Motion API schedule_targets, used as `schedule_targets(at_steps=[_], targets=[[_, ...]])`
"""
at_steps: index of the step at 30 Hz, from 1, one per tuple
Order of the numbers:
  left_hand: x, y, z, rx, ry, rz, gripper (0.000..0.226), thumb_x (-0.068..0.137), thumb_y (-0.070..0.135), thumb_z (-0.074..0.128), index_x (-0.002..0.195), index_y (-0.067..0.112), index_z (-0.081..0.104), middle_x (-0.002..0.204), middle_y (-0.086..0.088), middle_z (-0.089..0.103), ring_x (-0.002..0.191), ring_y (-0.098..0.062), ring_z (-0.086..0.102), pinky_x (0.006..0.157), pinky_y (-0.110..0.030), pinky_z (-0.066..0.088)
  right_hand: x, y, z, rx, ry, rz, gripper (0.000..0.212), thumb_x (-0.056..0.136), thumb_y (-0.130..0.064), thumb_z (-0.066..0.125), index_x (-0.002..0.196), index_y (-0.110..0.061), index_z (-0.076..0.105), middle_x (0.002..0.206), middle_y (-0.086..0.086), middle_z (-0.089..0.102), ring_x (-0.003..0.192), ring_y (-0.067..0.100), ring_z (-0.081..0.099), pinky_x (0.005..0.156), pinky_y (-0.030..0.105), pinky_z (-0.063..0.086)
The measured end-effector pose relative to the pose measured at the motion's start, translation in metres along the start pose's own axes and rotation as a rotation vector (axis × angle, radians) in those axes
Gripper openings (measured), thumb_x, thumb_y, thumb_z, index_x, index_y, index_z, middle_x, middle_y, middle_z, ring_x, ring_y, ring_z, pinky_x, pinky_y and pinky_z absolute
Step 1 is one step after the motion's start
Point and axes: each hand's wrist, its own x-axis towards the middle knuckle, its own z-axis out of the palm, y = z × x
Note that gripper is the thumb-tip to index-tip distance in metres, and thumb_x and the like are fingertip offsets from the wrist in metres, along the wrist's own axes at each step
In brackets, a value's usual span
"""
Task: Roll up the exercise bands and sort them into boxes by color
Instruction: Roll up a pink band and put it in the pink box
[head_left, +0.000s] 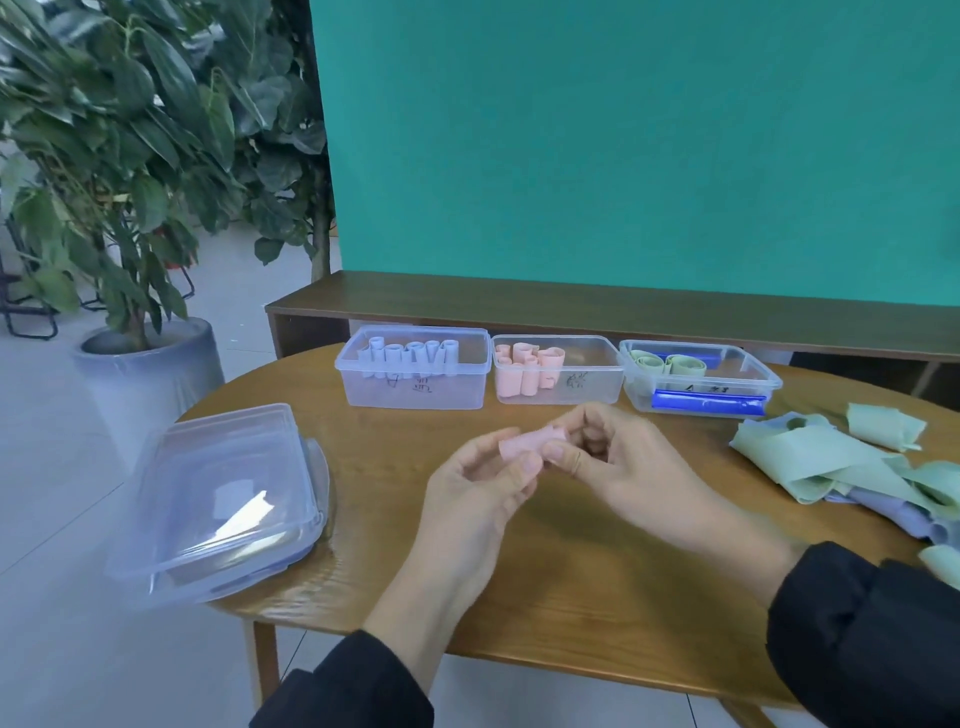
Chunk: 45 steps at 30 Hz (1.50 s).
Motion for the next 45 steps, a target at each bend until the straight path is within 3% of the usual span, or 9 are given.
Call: schedule_targets(at_steps=[4,8,12,15,17,23,32,40,45], targets=[[0.009,0.002,0.0,-0.236,-0.013,0.001,0.051,0.072,0.001,0.082,0.119,-0.003,0.063,0.108,-0.02,0.071,0.089,-0.024,0.068,0.075,-0.025,0.056,0.005,-0.008,0.013,0.251,0.029,0.034,0.022,0.09,-0.022,0.072,0.099,-0.003,0.064,0.083,0.011,0.074,0.075,0.013,0.066,0.079,0.028,0.053],[0.013,0.004,0.002,-0.295,-0.021,0.017,0.035,0.079,0.007,0.078,0.113,0.002,0.07,0.102,-0.017,0.069,0.081,-0.019,0.062,0.073,-0.027,0.05,0.008,-0.012,0.025,0.473,-0.011,0.096,0.035,0.083,-0.028,0.075,0.1,0.0,0.06,0.088,0.018,0.076,0.086,0.024,0.073,0.095,0.042,0.056],[0.013,0.005,-0.005,-0.144,0.036,0.014,0.033,0.081,0.012,0.078,0.113,0.008,0.073,0.106,-0.014,0.072,0.088,-0.021,0.065,0.081,-0.03,0.051,0.012,-0.01,0.023,0.341,-0.054,0.139,0.029,0.087,-0.022,0.073,0.099,0.002,0.062,0.089,0.011,0.078,0.091,0.023,0.075,0.099,0.045,0.054],[0.011,0.01,-0.01,0.128,0.066,0.102,0.028,0.08,0.008,0.082,0.107,0.012,0.076,0.105,-0.012,0.077,0.1,-0.024,0.07,0.098,-0.038,0.052,0.018,-0.013,0.006,0.038,-0.152,0.106,0.019,0.087,-0.032,0.077,0.093,-0.014,0.074,0.092,-0.003,0.079,0.093,0.016,0.073,0.098,0.044,0.053],[0.009,0.015,-0.009,0.273,0.088,0.166,0.023,0.082,0.0,0.079,0.103,0.009,0.076,0.098,-0.009,0.079,0.096,-0.021,0.073,0.097,-0.037,0.053,0.021,-0.015,-0.006,-0.066,-0.162,0.087,0.025,0.08,-0.042,0.079,0.094,-0.021,0.078,0.093,-0.007,0.078,0.093,0.014,0.072,0.096,0.043,0.053],[0.006,0.02,-0.002,0.46,0.098,0.219,0.021,0.075,-0.004,0.083,0.089,0.012,0.077,0.09,-0.005,0.079,0.096,-0.018,0.076,0.098,-0.042,0.056,0.034,-0.023,-0.022,0.067,-0.166,0.068,0.04,0.076,-0.032,0.081,0.113,-0.021,0.074,0.1,-0.003,0.078,0.097,0.017,0.073,0.095,0.04,0.057],[0.007,0.018,0.005,0.622,0.171,0.215,0.034,0.072,0.014,0.09,0.094,0.026,0.066,0.089,0.007,0.079,0.094,-0.013,0.074,0.098,-0.047,0.053,0.052,-0.013,-0.023,-0.048,-0.286,-0.047,0.015,0.086,-0.023,0.079,0.1,-0.018,0.08,0.092,0.005,0.076,0.092,0.031,0.069,0.089,0.054,0.053],[0.028,0.013,-0.007,0.773,0.253,0.315,0.034,0.08,0.028,0.086,0.107,0.04,0.07,0.107,0.022,0.073,0.11,0.004,0.064,0.103,-0.029,0.049,0.104,0.012,-0.042,-0.054,-0.015,-0.024,0.004,0.084,-0.022,0.081,0.087,-0.021,0.082,0.086,0.0,0.078,0.075,0.008,0.068,0.075,0.024,0.054],[0.035,0.004,-0.014,0.98,0.261,0.3,0.031,0.089,0.032,0.077,0.118,0.037,0.066,0.106,0.02,0.07,0.103,0.004,0.064,0.097,-0.025,0.051,0.154,0.052,-0.061,-0.262,0.183,0.081,0.015,0.088,-0.031,0.078,0.096,-0.019,0.081,0.089,-0.01,0.077,0.089,0.008,0.072,0.088,0.027,0.056]])
